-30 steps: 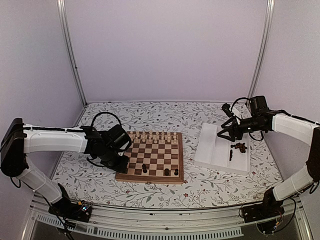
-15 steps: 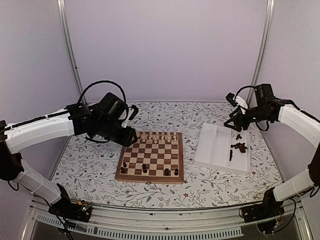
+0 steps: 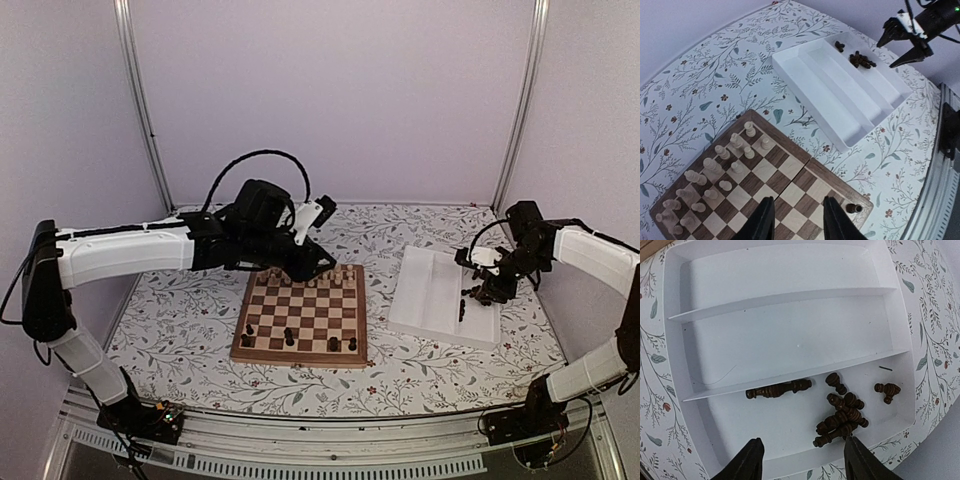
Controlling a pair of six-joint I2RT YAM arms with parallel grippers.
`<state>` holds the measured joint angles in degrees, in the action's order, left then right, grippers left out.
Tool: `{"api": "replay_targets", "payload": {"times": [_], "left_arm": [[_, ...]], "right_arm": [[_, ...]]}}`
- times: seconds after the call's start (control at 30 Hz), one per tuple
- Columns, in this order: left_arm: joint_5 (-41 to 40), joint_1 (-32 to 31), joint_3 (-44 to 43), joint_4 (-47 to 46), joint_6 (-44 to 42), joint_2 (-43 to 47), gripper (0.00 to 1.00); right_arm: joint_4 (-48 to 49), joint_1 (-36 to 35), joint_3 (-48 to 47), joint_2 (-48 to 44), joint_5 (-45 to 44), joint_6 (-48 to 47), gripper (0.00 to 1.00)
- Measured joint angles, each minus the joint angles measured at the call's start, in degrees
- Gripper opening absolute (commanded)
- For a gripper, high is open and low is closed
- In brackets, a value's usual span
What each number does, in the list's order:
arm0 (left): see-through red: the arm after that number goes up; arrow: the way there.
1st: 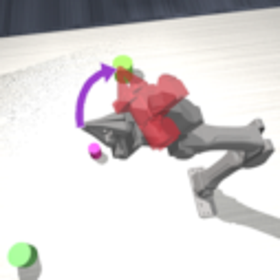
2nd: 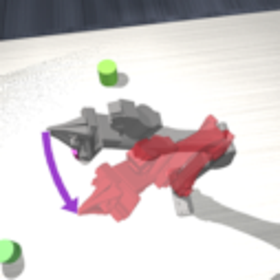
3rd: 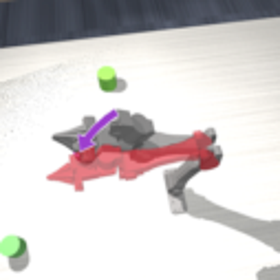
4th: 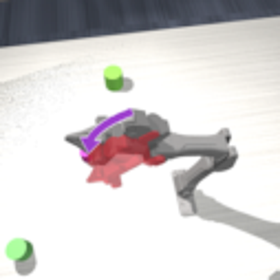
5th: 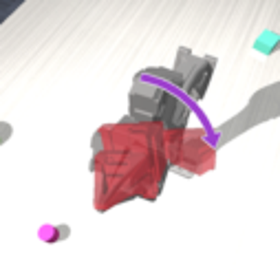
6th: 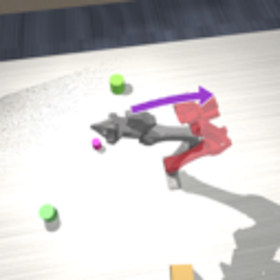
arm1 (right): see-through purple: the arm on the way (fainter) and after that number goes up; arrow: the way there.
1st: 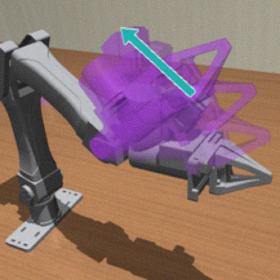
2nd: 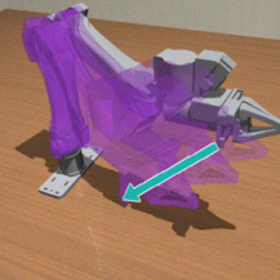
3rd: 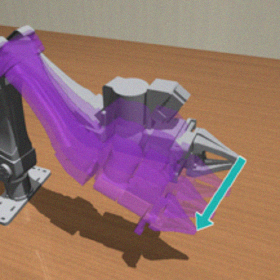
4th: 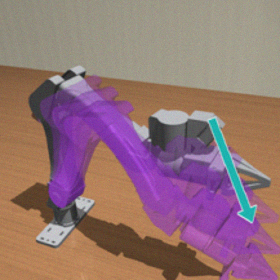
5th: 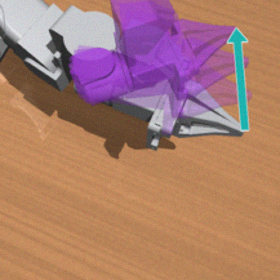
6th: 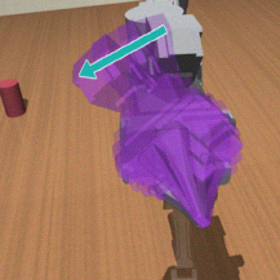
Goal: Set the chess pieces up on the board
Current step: Pick up the chess piece from the storage box.
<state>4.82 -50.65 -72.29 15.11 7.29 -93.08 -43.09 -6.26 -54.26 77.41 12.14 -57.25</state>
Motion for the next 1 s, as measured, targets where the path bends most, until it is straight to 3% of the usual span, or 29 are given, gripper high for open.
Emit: {"api": "replay_targets", "payload": {"times": [0.17, 0.3, 0.6, 1.0], "left_arm": [[7.2, -1.2, 2.1, -6.6, -0.6, 0.3, 0.37], [9.2, -2.4, 3.5, -8.1, -0.2, 0.5, 0.37], [9.0, -2.6, 3.6, -8.4, 1.6, 0.9, 0.39], [8.8, -2.8, 3.6, -8.4, 2.9, 0.6, 0.39]], "right_arm": [[1.1, 0.0, 2.1, 0.8, -2.0, -12.4, 0.71], [2.8, -0.1, 2.1, 4.8, -2.1, -20.2, 0.72], [12.2, -2.2, 4.4, 10.8, -6.0, -32.2, 0.64], [14.2, -5.4, 4.5, 15.0, -8.3, -36.5, 0.55]]}}
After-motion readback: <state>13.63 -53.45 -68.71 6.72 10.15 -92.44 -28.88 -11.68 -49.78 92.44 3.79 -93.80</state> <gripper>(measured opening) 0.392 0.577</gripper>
